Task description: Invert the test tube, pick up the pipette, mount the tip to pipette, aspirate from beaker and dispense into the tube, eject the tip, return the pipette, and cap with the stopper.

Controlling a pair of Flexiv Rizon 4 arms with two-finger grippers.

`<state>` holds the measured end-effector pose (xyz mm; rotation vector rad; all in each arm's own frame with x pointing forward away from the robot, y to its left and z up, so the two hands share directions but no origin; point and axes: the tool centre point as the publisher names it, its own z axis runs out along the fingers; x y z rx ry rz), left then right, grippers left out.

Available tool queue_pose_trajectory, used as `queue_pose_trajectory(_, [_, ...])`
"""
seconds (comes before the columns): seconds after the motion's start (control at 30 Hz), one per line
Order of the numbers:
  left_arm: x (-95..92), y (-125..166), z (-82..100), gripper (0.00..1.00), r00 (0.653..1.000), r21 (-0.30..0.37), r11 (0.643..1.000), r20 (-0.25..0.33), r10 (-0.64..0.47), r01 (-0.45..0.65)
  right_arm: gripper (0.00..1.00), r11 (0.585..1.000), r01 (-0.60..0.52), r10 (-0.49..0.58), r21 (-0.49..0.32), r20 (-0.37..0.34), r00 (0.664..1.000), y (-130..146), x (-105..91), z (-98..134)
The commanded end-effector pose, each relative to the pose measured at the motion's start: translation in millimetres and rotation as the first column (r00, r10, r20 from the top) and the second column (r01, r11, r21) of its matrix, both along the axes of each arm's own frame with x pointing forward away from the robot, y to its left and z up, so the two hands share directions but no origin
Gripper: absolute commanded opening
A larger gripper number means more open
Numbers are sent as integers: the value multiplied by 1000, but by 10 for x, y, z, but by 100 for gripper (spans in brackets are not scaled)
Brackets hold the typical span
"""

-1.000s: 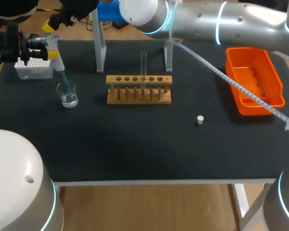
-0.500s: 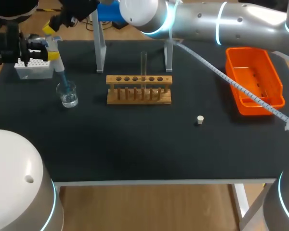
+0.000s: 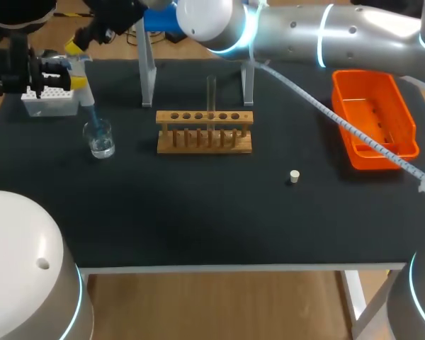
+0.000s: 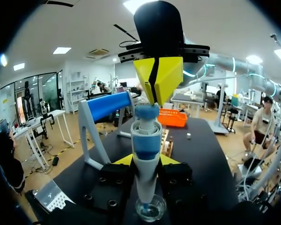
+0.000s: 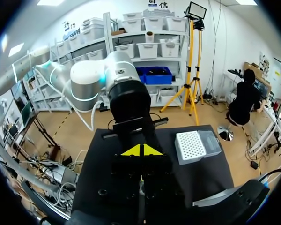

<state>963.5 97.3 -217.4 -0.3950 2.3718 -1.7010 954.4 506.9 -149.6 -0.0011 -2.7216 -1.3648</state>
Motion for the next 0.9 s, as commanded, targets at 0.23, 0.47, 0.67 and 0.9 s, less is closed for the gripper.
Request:
queue_pose_trajectory(0.23, [6, -2, 38, 0, 1000, -1, 1000, 3, 3, -3, 0, 1000, -2, 2, -8, -11, 1000, 8, 4, -100])
queue_pose_trajectory(0.47, [6, -2, 38, 0, 1000, -1, 1000, 3, 3, -3, 0, 1000, -1, 1, -11, -17, 1000, -8, -14, -135])
queue_pose_trajectory(0.67, [6, -2, 38, 0, 1000, -1, 1000, 3, 3, -3, 0, 1000, 0, 0, -14, -22, 1000, -19, -22, -160])
queue_pose_trajectory(0.9, [6, -2, 38, 0, 1000, -1, 1000, 3, 3, -3, 0, 1000, 1, -1, -12, -19, 1000, -22, -10, -142])
